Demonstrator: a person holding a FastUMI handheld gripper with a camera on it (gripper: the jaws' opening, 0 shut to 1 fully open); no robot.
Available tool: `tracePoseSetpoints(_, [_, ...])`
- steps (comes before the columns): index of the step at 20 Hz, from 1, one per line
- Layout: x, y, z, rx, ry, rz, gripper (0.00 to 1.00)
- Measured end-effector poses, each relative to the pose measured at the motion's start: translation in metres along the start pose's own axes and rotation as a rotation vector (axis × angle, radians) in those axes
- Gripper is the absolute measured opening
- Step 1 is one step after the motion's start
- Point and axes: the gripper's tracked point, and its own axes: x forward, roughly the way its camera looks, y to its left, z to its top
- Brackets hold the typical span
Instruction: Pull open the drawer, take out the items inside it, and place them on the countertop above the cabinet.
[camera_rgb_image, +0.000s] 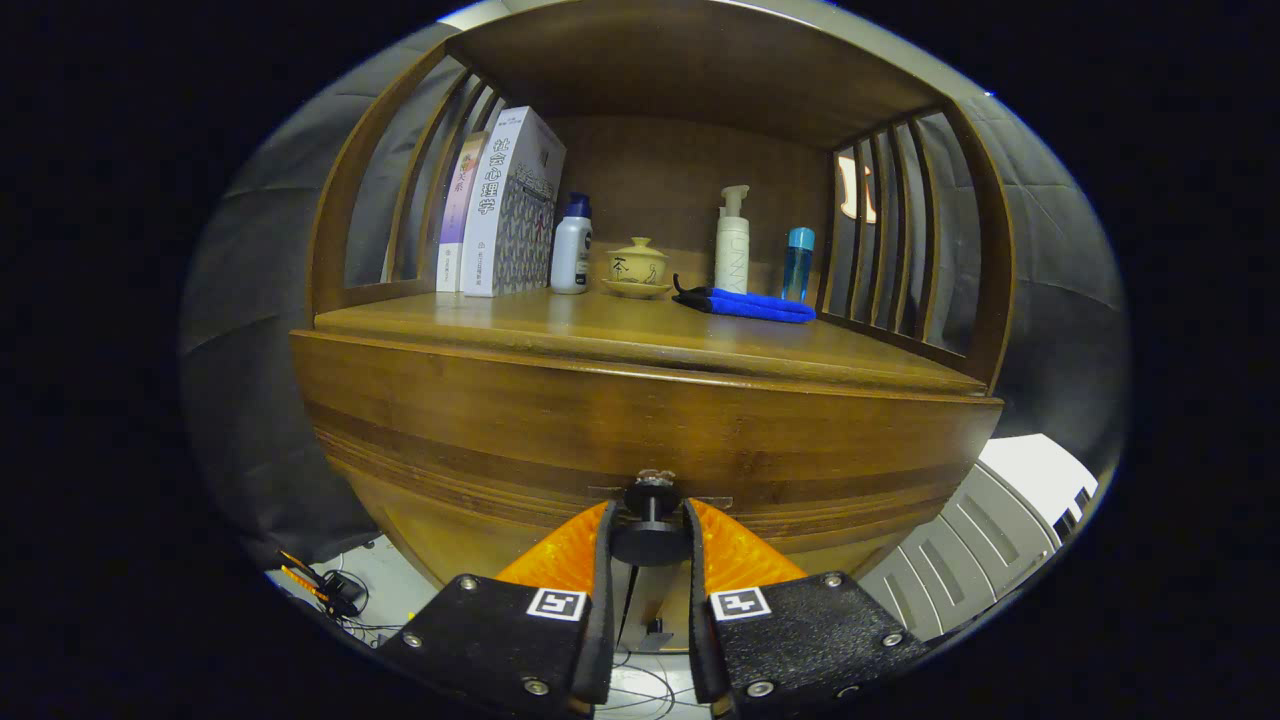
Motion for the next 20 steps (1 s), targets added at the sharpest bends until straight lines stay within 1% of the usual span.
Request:
tracePoseSetpoints(14, [-0.096,0.000,-0.033,-0.009,0.006,-0.014,0.31])
tracePoseSetpoints(17, [-0.112,0.002,-0.042,-0.024,0.009,-0.003,0.31])
tracePoseSetpoints(20, [-0.127,0.006,-0.042,-0.013,0.009,0.008,0.31])
